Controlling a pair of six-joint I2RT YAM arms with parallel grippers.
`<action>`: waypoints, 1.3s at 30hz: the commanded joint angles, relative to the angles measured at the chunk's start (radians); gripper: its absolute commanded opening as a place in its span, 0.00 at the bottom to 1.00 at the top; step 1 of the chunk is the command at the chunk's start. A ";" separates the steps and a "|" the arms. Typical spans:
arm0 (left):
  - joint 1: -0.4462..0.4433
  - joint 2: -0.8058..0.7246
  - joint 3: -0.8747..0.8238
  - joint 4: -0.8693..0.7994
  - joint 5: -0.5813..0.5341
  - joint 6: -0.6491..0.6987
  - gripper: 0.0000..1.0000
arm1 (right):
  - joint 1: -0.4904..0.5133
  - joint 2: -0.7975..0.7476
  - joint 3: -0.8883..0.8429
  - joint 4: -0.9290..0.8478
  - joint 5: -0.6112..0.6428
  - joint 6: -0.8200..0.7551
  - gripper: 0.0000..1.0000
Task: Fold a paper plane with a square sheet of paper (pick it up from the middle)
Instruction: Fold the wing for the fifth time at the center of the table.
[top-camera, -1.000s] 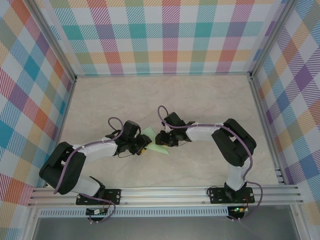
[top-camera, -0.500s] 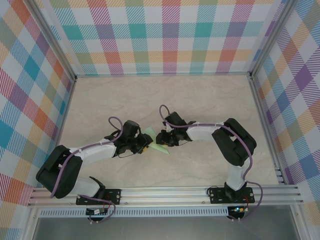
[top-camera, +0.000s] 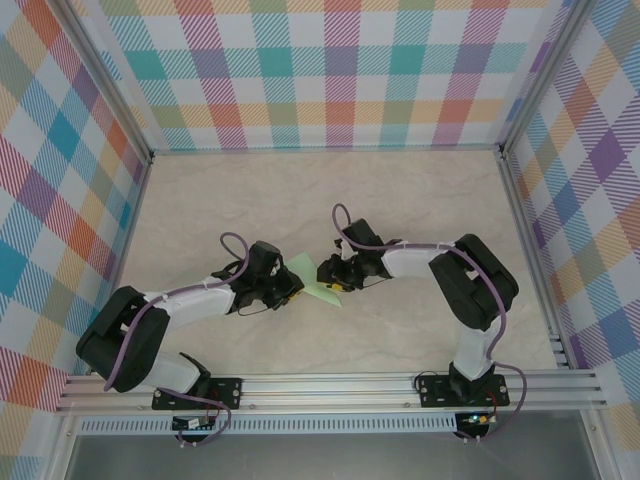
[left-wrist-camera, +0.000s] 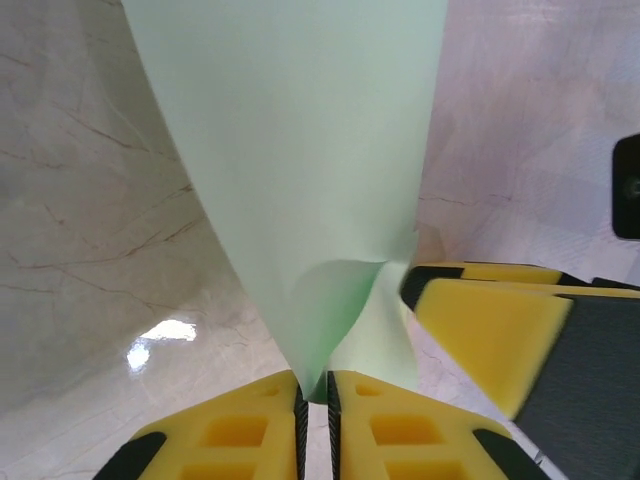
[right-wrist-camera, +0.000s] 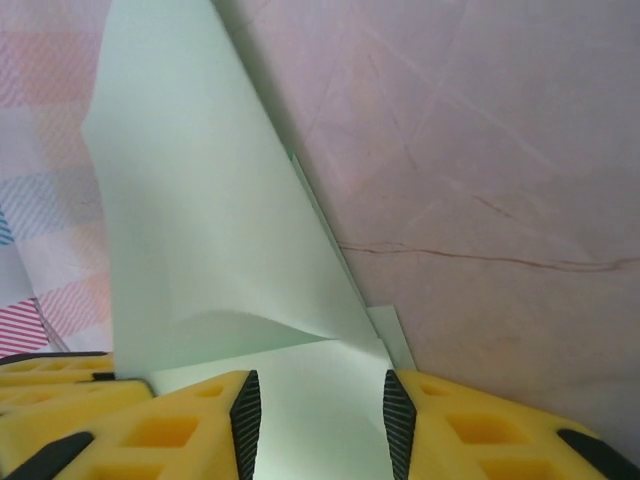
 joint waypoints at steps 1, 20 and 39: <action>-0.018 0.013 0.017 0.010 0.009 0.019 0.13 | -0.018 -0.081 -0.023 0.020 -0.023 0.009 0.47; -0.024 0.018 0.112 -0.148 -0.026 -0.006 0.08 | 0.138 -0.416 -0.400 0.405 0.391 -0.718 0.71; -0.024 0.018 0.165 -0.220 -0.025 -0.009 0.08 | 0.309 -0.157 -0.433 0.814 0.461 -1.103 0.49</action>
